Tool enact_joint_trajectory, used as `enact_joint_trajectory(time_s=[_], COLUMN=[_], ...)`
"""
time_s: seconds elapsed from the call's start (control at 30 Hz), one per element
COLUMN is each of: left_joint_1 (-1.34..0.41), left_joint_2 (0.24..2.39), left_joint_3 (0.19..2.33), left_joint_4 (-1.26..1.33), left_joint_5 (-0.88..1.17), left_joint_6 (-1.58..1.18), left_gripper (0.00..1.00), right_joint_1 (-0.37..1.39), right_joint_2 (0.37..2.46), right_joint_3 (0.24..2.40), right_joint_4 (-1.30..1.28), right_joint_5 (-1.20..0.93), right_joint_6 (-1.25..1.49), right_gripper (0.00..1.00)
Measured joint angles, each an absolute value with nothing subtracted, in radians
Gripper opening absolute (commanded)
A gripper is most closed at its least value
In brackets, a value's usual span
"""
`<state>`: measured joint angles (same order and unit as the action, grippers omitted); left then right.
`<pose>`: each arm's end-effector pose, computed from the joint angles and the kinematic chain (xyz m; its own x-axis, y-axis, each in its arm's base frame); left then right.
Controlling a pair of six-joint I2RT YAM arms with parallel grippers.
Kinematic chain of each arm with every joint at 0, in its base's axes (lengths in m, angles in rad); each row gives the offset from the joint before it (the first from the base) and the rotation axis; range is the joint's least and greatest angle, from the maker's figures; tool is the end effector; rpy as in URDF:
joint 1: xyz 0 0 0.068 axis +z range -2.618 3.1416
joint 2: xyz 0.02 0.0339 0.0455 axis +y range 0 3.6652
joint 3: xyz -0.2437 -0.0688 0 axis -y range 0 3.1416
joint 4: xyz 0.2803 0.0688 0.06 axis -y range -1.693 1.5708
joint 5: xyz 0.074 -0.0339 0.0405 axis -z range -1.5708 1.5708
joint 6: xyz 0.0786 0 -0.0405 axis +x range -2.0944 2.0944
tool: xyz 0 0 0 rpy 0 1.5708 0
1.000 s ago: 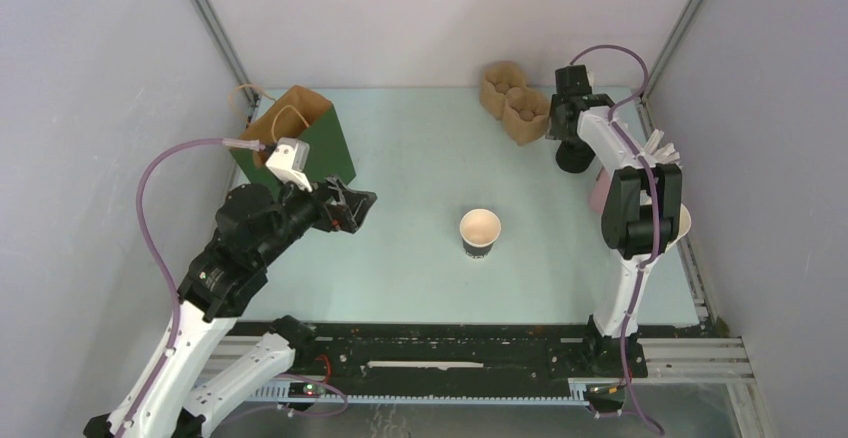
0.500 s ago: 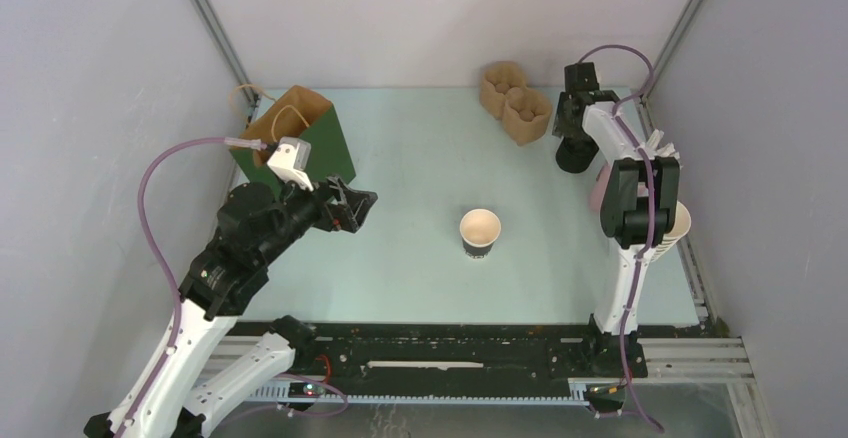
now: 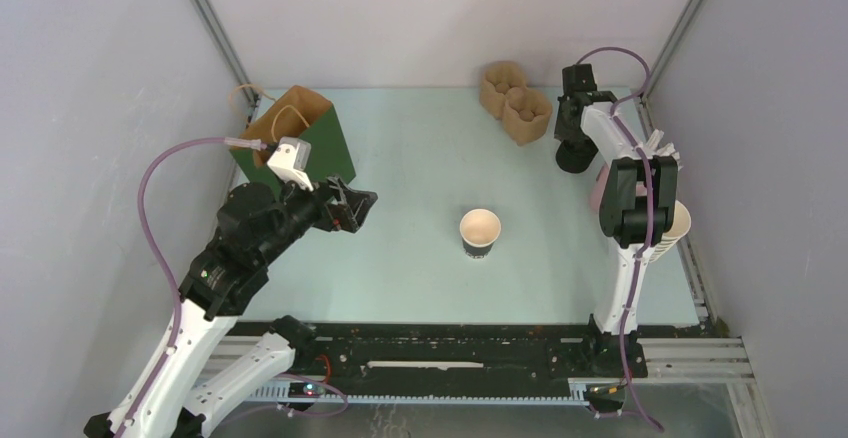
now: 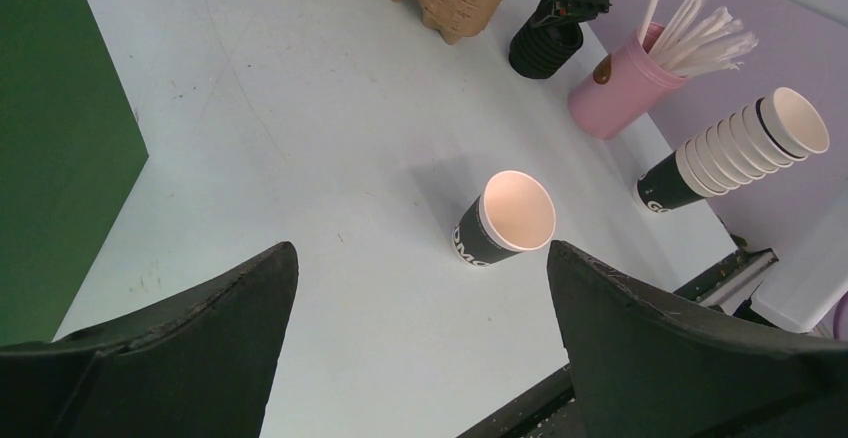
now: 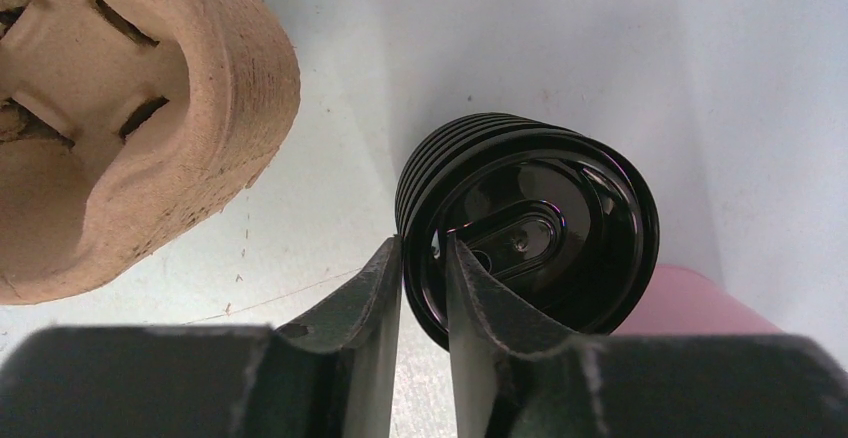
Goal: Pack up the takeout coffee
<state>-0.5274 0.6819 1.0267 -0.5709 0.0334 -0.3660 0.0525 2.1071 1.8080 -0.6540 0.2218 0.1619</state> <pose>0.1914 -0.1145 0.3841 -0.3710 -0.1979 -0.9073 0.4266 0.8315 -0.3558 0.5175 0.0099 0.1749 -0.7912 0.1159 -0.6005 0.2063 0.9749 -0.0836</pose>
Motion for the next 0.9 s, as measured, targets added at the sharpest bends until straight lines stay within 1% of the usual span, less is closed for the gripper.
enact_joint_trajectory(time_s=[0.1,0.4,0.9], left_joint_1=[-0.527,-0.527,-0.527], left_joint_2=[0.682,0.682,0.678], left_joint_3=[1.027,1.027,1.027], left_joint_4=[-0.571,-0.571,-0.571], left_joint_5=[0.033,0.038,0.057], left_joint_6=[-0.366,-0.366,-0.37], left_gripper=[1.0,1.0,1.0], right_joint_1=[0.052,0.052,0.037], right_joint_2=[2.107,2.107,2.08], right_joint_3=[1.808,1.808,1.807], right_joint_4=[-0.654,-0.654,-0.672], right_joint_5=[0.218,0.209,0.178], right_joint_6=[0.162,0.163,0.173], right_gripper=[0.25,0.21,0.2])
